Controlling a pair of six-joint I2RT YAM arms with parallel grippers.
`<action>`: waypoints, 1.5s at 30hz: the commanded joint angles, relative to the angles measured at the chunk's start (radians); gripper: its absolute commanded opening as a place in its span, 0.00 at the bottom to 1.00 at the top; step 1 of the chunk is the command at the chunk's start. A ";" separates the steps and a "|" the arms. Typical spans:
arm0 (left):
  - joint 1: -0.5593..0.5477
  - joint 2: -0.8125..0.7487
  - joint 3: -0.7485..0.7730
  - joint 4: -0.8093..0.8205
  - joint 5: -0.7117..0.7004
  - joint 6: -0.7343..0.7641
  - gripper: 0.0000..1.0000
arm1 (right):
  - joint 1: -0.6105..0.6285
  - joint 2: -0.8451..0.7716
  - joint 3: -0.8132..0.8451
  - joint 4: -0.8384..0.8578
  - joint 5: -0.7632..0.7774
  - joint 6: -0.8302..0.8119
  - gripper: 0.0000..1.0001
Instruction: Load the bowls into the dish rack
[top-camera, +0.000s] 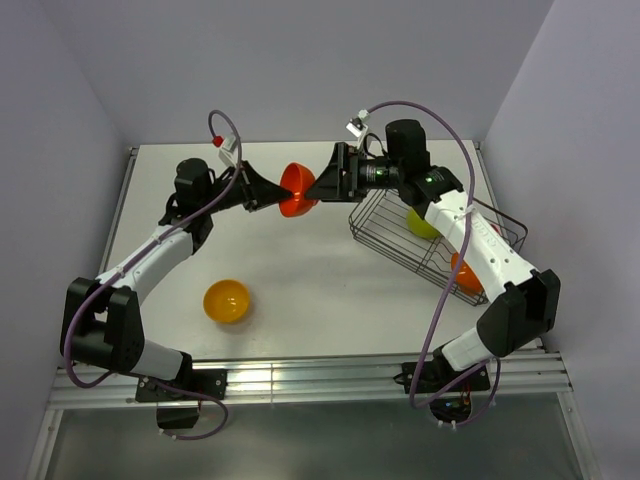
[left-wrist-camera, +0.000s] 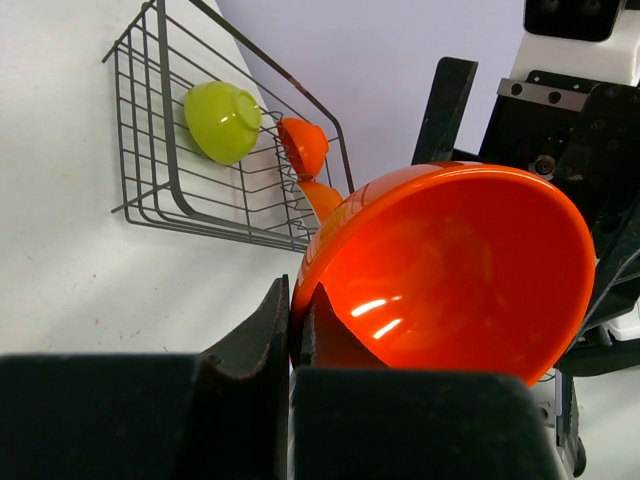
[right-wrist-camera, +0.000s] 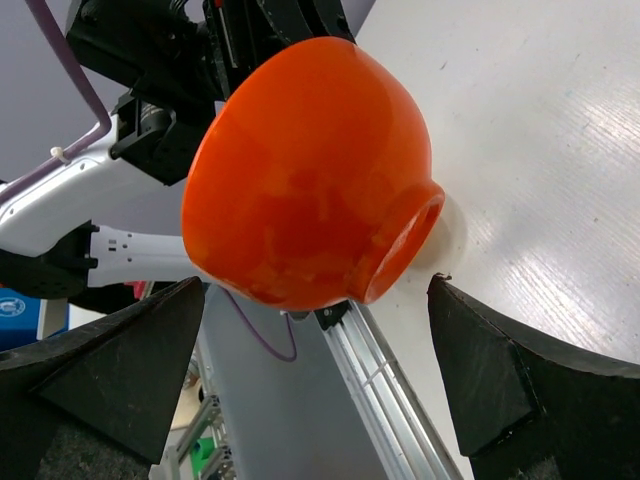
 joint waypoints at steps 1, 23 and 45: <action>-0.010 -0.014 0.022 0.039 -0.001 0.026 0.00 | 0.016 0.009 0.068 0.009 0.011 -0.011 1.00; -0.038 -0.001 0.041 -0.013 -0.023 0.078 0.00 | 0.030 0.033 0.059 0.004 -0.003 -0.017 0.73; -0.055 -0.039 0.087 -0.137 -0.155 0.184 0.00 | 0.030 0.059 0.013 0.019 0.008 0.068 0.77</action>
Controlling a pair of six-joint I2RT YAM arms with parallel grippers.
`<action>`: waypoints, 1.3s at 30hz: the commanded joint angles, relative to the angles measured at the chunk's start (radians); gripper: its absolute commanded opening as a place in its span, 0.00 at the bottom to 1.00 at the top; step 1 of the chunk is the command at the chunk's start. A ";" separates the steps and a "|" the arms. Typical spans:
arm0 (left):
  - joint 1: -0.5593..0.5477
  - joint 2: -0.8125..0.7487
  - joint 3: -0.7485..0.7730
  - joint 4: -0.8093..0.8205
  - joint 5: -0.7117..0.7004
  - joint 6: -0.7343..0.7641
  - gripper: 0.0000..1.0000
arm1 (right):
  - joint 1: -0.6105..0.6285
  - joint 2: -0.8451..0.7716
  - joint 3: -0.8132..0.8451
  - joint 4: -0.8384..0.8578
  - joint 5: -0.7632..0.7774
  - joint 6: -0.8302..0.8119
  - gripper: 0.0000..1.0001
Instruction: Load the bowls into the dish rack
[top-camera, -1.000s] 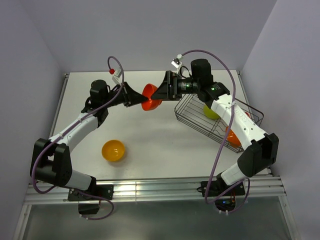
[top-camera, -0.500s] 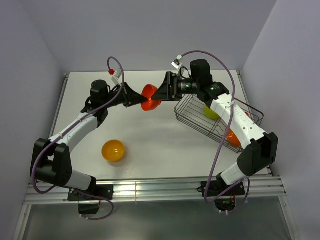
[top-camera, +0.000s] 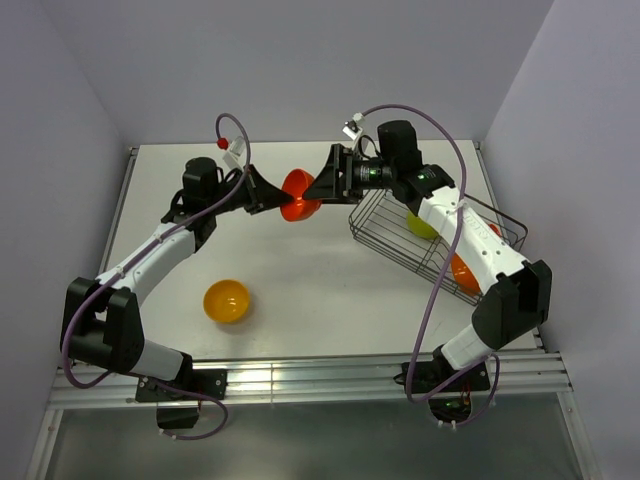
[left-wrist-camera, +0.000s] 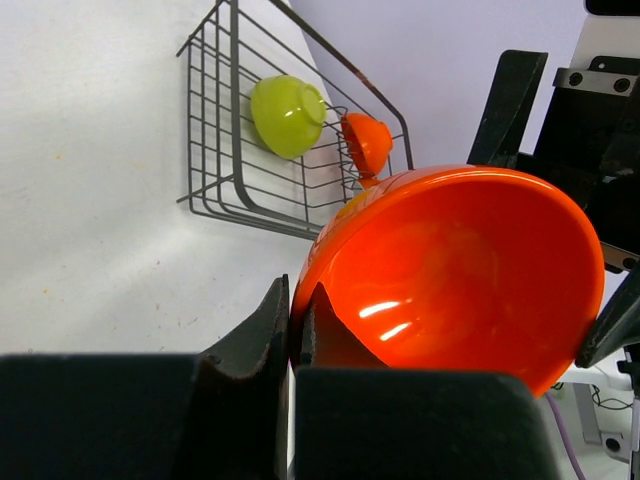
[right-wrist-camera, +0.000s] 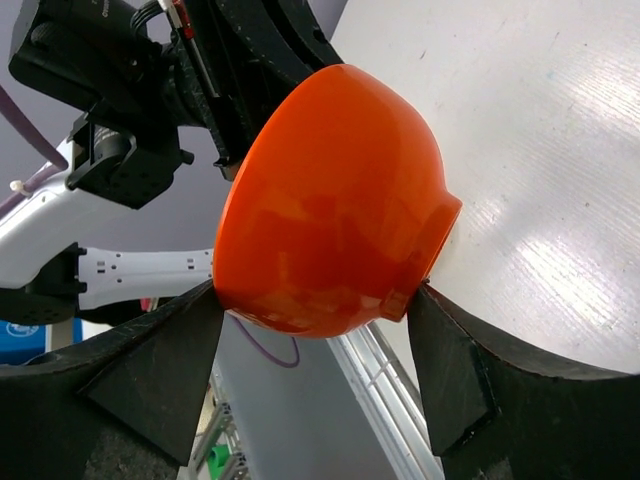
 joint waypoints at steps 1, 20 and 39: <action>-0.020 -0.041 0.048 0.038 -0.055 0.019 0.00 | 0.012 0.009 -0.011 0.054 -0.043 0.051 0.79; -0.020 -0.039 0.067 -0.003 -0.101 0.038 0.00 | 0.012 0.012 -0.028 0.058 -0.028 0.053 0.67; -0.019 -0.012 0.086 -0.055 -0.103 0.055 0.55 | -0.019 0.006 0.041 -0.017 0.000 -0.096 0.00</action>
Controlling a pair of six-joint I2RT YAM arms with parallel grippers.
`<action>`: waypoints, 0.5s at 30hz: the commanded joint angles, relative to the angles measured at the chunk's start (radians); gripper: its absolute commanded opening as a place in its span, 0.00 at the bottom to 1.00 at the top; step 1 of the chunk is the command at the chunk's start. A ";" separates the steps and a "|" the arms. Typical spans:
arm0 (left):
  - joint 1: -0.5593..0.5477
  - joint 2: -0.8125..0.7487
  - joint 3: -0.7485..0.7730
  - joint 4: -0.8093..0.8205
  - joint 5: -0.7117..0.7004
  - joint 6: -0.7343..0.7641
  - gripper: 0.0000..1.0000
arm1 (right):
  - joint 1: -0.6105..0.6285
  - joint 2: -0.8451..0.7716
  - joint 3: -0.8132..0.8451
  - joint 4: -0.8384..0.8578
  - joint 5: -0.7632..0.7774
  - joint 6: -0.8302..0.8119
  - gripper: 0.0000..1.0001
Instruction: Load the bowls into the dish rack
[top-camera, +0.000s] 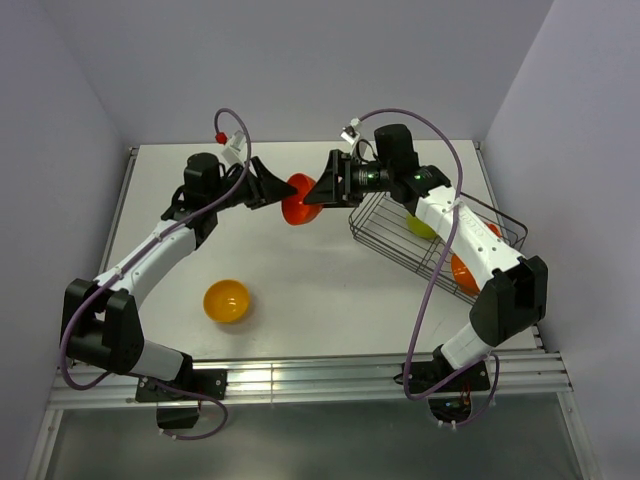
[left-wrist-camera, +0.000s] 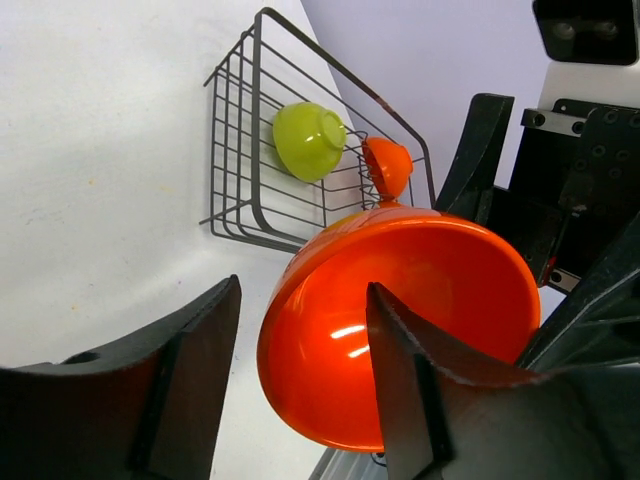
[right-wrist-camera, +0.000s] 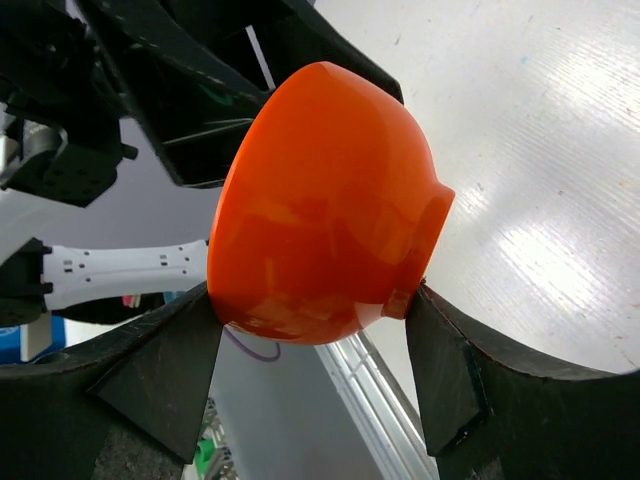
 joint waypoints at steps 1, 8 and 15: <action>-0.002 -0.009 0.045 -0.002 -0.015 0.018 0.60 | -0.011 -0.017 0.068 -0.015 -0.002 -0.072 0.00; 0.009 -0.013 0.068 -0.064 -0.032 0.044 0.88 | -0.047 -0.039 0.129 -0.193 0.087 -0.310 0.00; 0.027 -0.021 0.071 -0.064 -0.036 0.042 1.00 | -0.070 -0.086 0.143 -0.342 0.245 -0.630 0.00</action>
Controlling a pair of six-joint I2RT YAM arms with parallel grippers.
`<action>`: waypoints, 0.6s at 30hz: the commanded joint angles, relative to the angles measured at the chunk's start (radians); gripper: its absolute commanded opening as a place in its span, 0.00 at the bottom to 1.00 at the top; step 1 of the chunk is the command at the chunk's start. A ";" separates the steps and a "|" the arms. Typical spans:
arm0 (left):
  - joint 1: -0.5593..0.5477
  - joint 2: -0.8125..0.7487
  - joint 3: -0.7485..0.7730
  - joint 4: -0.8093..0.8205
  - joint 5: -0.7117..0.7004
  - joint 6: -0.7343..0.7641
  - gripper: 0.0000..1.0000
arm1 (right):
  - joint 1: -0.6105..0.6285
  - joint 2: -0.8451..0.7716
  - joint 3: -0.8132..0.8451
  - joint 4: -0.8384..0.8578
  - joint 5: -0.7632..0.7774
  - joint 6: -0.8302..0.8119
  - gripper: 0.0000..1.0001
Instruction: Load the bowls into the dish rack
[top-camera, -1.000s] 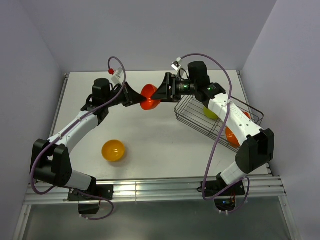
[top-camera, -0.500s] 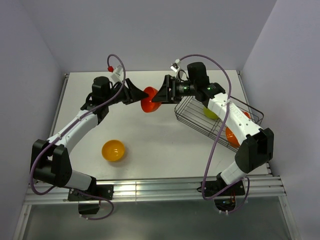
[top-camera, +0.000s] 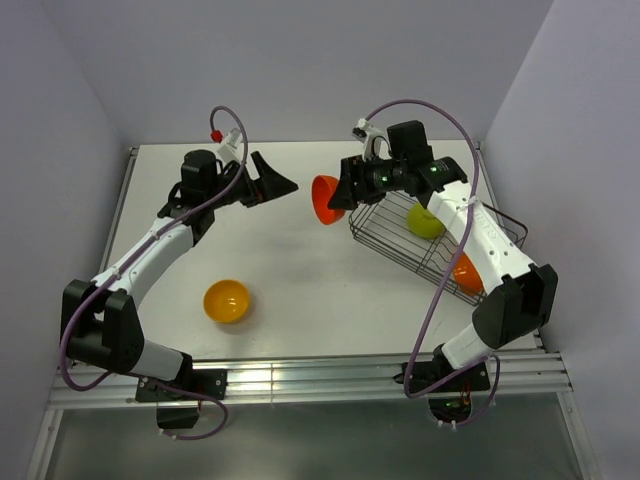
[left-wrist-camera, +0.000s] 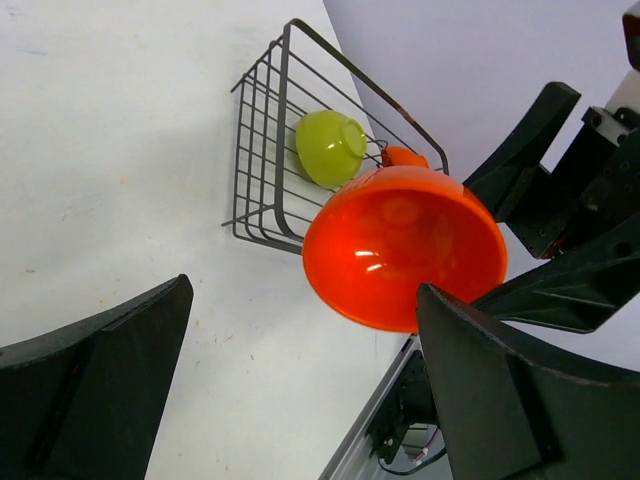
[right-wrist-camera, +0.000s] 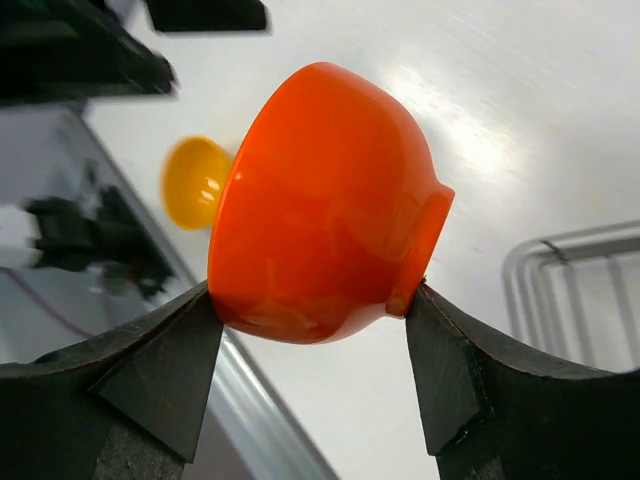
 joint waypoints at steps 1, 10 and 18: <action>0.011 -0.024 0.045 -0.001 -0.005 0.016 0.99 | -0.018 -0.073 0.059 -0.096 0.113 -0.259 0.00; 0.023 -0.045 0.014 0.028 -0.008 -0.004 1.00 | -0.093 -0.075 0.075 -0.153 0.346 -0.638 0.00; 0.036 -0.053 0.011 0.028 -0.015 -0.010 1.00 | -0.104 -0.071 -0.037 -0.079 0.506 -0.822 0.00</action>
